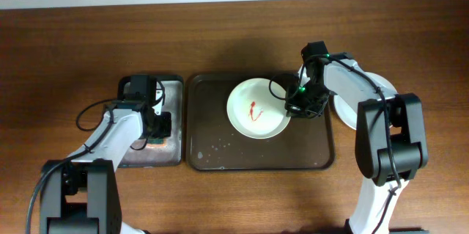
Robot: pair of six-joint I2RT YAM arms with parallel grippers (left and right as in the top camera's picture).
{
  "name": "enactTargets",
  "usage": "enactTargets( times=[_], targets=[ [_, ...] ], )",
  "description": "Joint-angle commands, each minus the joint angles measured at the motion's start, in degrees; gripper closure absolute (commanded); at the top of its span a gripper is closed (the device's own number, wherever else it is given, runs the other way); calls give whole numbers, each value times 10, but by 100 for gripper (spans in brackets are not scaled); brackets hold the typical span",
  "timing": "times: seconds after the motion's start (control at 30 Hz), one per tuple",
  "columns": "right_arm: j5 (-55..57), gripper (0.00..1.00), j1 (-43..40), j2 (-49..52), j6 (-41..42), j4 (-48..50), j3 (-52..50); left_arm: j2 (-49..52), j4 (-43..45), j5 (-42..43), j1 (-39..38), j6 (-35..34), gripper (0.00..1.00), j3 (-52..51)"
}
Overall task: Clean dirty plates on tray and stack at the side
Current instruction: 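Lift the sponge from the soapy tray with the left gripper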
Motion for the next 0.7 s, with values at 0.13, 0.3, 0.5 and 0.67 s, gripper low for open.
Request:
enactTargets(
  times=[0.13, 0.3, 0.5, 0.67],
  targets=[
    [14, 96, 4, 2, 5, -3, -7, -24, 9, 1, 2, 2, 100, 4],
    [15, 96, 4, 2, -9, -4, -7, -111, 20, 13, 2, -15, 100, 23],
    [23, 96, 4, 2, -11, -5, -7, -219, 55, 57, 2, -22, 100, 23],
    [23, 96, 4, 2, -11, -7, -7, -259, 89, 56, 2, -31, 100, 23]
  ],
)
